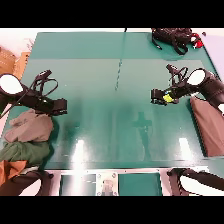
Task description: Fold the shirts.
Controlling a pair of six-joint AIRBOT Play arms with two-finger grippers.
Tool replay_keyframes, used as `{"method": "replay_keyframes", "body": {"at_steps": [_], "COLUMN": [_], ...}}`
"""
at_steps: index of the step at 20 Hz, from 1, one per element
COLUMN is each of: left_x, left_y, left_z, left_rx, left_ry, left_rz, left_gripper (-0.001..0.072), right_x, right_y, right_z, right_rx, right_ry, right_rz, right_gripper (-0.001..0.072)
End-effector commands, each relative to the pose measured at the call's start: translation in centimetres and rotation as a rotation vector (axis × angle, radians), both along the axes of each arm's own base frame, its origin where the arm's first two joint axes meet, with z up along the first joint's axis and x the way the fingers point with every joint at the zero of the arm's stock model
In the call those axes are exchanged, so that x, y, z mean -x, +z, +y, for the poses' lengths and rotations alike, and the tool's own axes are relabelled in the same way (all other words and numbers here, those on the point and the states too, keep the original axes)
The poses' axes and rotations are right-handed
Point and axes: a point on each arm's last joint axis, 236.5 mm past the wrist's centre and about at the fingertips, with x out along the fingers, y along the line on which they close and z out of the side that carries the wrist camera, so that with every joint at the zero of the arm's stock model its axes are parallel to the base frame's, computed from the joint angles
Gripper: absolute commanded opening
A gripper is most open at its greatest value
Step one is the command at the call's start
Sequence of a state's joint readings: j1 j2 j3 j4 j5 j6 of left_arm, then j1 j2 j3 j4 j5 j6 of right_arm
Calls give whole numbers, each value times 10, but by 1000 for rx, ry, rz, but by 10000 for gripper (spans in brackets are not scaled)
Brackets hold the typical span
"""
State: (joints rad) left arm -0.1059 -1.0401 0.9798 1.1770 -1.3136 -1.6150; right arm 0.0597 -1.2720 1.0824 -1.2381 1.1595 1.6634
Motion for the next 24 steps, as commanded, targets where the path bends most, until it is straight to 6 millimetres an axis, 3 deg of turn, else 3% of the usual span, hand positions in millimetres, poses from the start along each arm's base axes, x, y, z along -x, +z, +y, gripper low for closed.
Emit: {"method": "replay_keyframes", "body": {"at_steps": [1, 5, 8, 9, 10, 11, 14, 16, 19, 22, 23, 24], "left_x": [2, 1, -2, -3, -5, -5, -2, 4, 29, 47, 49, 48], "left_y": [0, -2, -11, -14, -17, -18, -10, -16, -56, -103, -111, -112], "left_z": [0, 5, 32, 47, 68, 92, 156, 171, 196, 203, 203, 202], "left_rx": [-1, -24, -146, -213, -303, -402, -676, -688, -687, -656, -650, -648], "left_ry": [-3, -4, -10, -13, -8, 17, 45, 77, 124, 130, 122, 113], "left_rz": [5, 1, -14, -21, -25, -22, -6, 22, 117, 165, 171, 168], "left_gripper": [24, 24, 26, 182, 608, 713, 717, 717, 717, 714, 588, 238], "right_x": [0, 0, 0, 0, 0, 0, 0, 0, 0, 0, 0, 0], "right_y": [0, 0, 0, 0, 0, 0, 0, 0, 0, 0, 0, 0], "right_z": [0, 0, 0, 0, 0, 0, 0, 0, 0, 0, 0, 0], "right_rx": [0, 0, 0, 0, 0, 0, 0, 0, 0, 0, 0, 0], "right_ry": [1, 1, 1, 1, 1, 1, 1, 1, 1, 1, 1, 1], "right_rz": [1, 1, 1, 1, 1, 1, 1, 1, 1, 1, 1, 1], "right_gripper": [17, 17, 16, 17, 17, 17, 17, 17, 17, 17, 16, 17]}}
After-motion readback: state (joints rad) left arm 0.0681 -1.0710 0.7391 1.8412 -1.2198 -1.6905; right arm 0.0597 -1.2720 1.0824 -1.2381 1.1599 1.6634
